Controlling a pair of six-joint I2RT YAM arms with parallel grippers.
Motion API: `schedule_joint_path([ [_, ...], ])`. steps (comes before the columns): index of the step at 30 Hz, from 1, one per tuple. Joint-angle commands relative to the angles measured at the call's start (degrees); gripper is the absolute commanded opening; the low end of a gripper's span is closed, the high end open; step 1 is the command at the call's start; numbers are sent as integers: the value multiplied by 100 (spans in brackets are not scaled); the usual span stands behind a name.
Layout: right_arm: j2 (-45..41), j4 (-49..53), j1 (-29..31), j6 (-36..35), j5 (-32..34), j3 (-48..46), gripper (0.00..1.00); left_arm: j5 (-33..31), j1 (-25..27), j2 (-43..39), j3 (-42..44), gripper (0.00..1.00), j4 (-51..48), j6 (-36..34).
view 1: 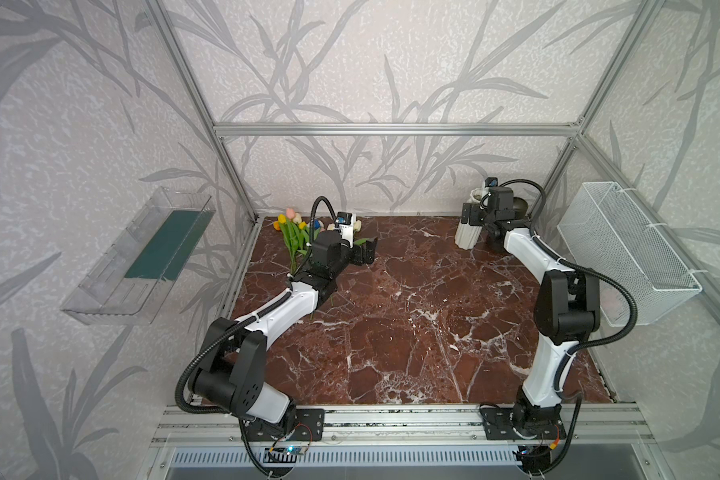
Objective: Arrange the flowers into the vase
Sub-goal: 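Grasp the white ribbed vase with the right gripper and carry it toward the tulips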
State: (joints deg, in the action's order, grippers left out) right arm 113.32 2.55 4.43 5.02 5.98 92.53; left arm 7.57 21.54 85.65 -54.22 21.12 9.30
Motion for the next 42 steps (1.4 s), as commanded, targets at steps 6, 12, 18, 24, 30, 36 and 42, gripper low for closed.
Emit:
schedule_joint_path([
  [6,456,-1338,-82,-184,-290,-20,99,-65,-18,-376,214,99,124,151],
  [12,555,-2622,-82,-241,-412,-577,94,-62,-18,-477,306,99,111,171],
  [18,516,-3017,-87,-342,-439,-846,71,-157,-18,-594,466,98,145,148],
  [24,161,-3241,-66,-420,-1027,-1199,47,-341,-18,-747,773,98,317,172],
  [30,-673,-3138,305,-451,-2192,-1629,28,-685,-34,-915,1096,98,409,113],
  [36,-1346,-3002,1373,-714,-3092,-2074,23,-1024,-174,-1033,1401,98,327,185],
  [42,-1276,-2750,2440,-1410,-3341,-2001,22,-1324,-374,-1259,1558,98,-115,247],
])
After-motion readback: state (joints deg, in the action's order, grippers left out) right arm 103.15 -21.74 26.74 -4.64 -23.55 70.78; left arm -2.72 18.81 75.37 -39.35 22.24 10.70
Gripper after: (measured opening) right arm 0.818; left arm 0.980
